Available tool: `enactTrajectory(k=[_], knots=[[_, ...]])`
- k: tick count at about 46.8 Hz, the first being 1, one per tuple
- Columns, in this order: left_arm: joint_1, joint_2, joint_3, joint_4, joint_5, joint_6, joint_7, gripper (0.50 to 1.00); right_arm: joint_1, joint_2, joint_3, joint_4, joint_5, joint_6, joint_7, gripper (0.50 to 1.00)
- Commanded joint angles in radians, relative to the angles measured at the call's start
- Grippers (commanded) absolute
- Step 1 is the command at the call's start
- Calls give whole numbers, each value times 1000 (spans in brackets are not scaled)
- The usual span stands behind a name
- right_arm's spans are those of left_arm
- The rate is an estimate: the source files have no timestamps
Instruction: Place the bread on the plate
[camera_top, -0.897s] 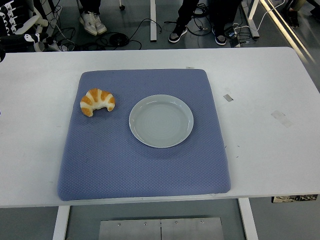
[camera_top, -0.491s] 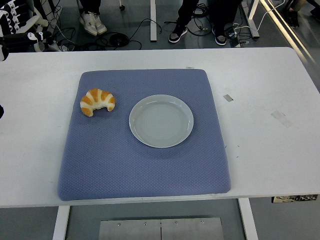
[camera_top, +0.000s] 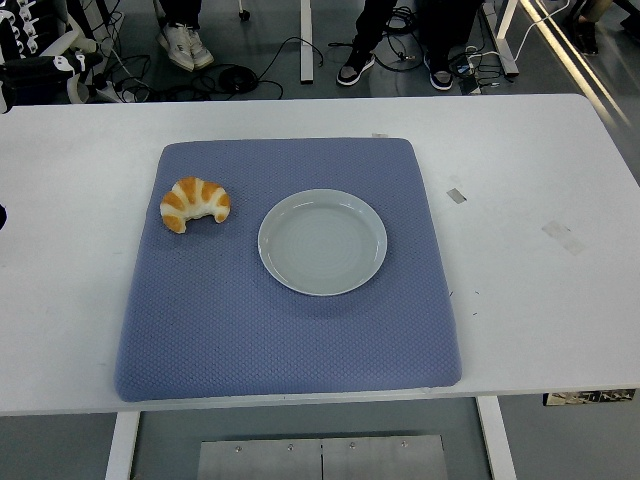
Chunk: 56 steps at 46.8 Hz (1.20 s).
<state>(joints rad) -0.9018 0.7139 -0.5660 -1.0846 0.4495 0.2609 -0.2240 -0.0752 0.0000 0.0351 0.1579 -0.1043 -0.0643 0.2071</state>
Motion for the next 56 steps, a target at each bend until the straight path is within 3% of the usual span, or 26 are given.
enactTrajectory(k=[1,56], knots=[[0,1,1,0,0,0,-1,987,0,0,0,0,0,0,0,1000],[-2,-8,0,-1,-9,-2,-1,987,0,0,0,0,0,0,0,1000]])
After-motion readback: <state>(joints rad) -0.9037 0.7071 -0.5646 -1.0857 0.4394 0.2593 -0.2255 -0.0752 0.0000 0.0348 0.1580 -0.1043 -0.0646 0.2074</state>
